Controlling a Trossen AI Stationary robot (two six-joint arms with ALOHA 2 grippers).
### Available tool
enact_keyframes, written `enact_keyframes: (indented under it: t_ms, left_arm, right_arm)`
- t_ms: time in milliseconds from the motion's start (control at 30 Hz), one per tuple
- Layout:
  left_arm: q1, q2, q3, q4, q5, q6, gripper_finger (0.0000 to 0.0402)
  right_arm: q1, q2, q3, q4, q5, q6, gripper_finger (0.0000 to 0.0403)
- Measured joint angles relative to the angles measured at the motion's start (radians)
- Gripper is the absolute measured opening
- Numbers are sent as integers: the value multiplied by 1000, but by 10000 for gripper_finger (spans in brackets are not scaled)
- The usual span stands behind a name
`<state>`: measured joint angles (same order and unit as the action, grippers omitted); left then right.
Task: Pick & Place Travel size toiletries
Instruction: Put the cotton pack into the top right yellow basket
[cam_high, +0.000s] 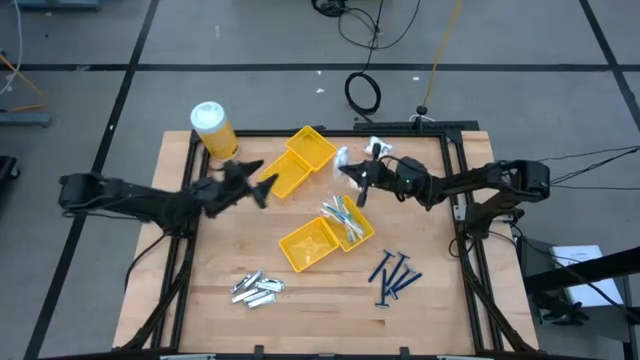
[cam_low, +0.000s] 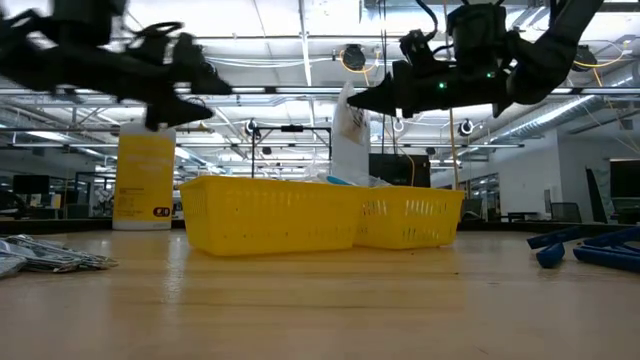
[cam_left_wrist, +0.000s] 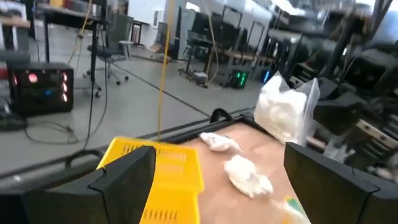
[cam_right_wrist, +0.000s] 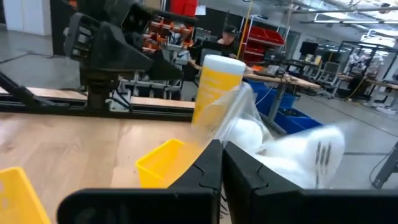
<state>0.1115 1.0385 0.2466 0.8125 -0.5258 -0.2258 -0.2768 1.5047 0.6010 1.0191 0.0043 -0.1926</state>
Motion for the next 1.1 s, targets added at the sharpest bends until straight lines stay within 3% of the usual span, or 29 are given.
enact_keyframes:
  t_ms: [133,233,500,700,1100]
  left_arm:
    - [38,233,216,-14,46,75,349]
    - [46,368,371,-66,98,127,349]
    - [37,587,657,-177,137,314,349]
    - [39,662,744,-217,125,326,349]
    - [61,671,757,-232,137,269,349]
  right_arm:
    - [1,0,0,-9,1,-8,0]
    - [1,0,0,-37,65,-20,0]
    - [1,0,0,7,100,-57,0]
    - [4,0,-1,-37,100,-56,0]
    - [28,0,-4,25,108,-80,0]
